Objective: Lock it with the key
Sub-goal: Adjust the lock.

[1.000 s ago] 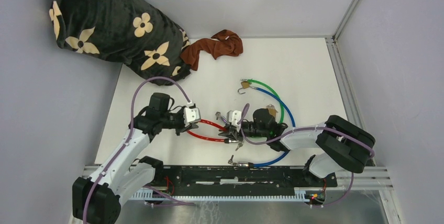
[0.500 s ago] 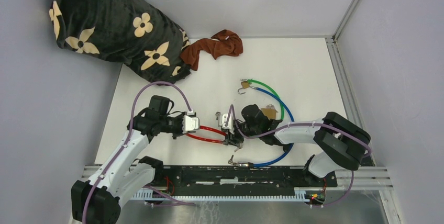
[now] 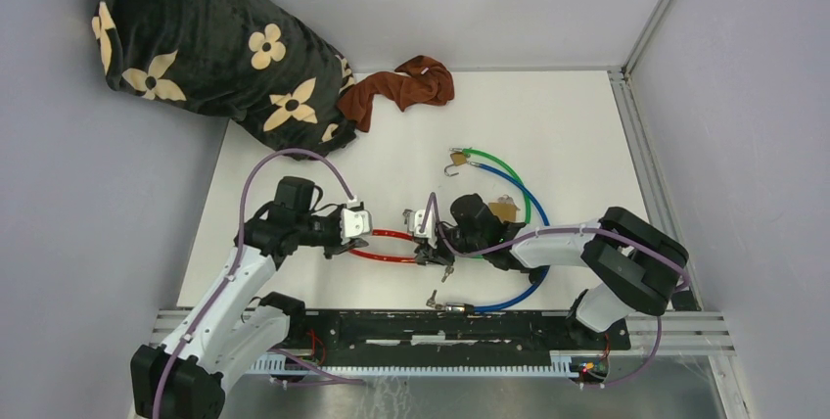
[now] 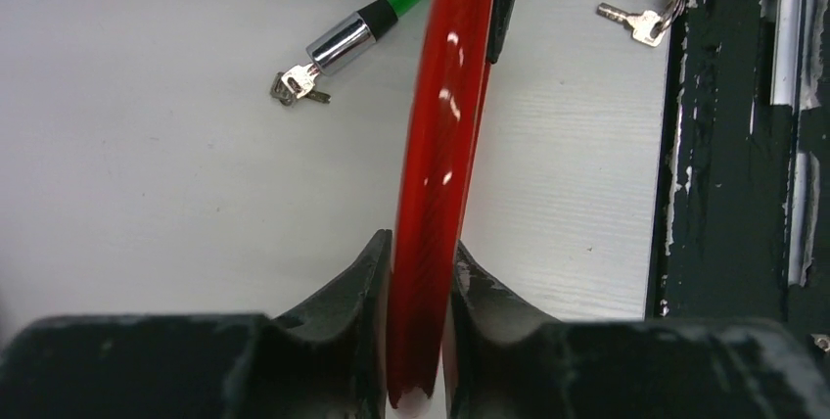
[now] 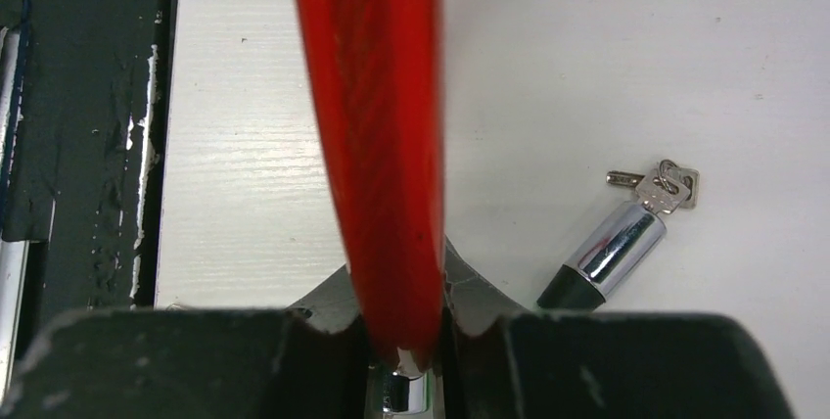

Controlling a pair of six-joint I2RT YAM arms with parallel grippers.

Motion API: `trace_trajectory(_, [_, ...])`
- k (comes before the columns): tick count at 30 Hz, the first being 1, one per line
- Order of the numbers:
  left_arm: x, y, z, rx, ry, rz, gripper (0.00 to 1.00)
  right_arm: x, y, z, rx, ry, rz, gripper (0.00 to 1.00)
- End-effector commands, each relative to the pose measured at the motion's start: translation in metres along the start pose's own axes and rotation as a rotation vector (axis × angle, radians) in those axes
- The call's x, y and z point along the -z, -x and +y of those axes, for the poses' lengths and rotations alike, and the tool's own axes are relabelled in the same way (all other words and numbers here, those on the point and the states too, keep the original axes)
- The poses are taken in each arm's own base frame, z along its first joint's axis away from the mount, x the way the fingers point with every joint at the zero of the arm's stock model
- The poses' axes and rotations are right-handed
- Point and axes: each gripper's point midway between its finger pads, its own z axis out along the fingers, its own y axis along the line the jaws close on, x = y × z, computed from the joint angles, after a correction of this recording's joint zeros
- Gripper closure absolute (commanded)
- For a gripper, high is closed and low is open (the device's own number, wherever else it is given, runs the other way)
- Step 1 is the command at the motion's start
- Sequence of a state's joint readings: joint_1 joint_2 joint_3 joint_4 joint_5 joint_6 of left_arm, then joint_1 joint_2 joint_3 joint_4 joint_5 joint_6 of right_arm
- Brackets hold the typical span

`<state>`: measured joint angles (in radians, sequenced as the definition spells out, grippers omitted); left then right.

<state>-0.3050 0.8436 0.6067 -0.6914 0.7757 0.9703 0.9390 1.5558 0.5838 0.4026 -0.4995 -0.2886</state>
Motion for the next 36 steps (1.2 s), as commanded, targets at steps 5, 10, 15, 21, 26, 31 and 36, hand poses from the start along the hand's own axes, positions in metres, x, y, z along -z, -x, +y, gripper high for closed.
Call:
trace_trajectory(5, [0.000,0.026,0.002,0.038,0.009,-0.107,0.80,0.007,0.028,-0.007,0.051,-0.023,-0.128,1.00])
trace_trajectory(10, [0.002,0.040,-0.008,-0.027,-0.043,-0.183,0.46,0.003,0.022,0.000,0.032,-0.002,-0.150,1.00])
trace_trajectory(15, [0.002,0.041,0.006,0.105,0.026,-0.170,0.24,0.012,0.052,0.000,0.059,-0.012,-0.284,1.00])
trace_trajectory(21, [0.015,0.050,0.036,0.204,0.195,-0.208,0.00,0.034,0.079,-0.004,0.076,-0.032,-0.388,1.00])
trace_trajectory(26, [0.039,0.085,0.058,0.301,0.323,-0.351,0.00,0.055,0.100,-0.013,0.075,-0.084,-0.448,1.00])
trace_trajectory(31, [0.074,0.119,0.068,0.332,0.461,-0.504,0.00,0.087,0.142,-0.025,0.109,-0.139,-0.525,1.00])
trace_trajectory(36, [0.066,0.129,0.021,0.359,0.288,-0.668,0.04,0.114,0.196,-0.019,0.138,-0.111,-0.608,1.00])
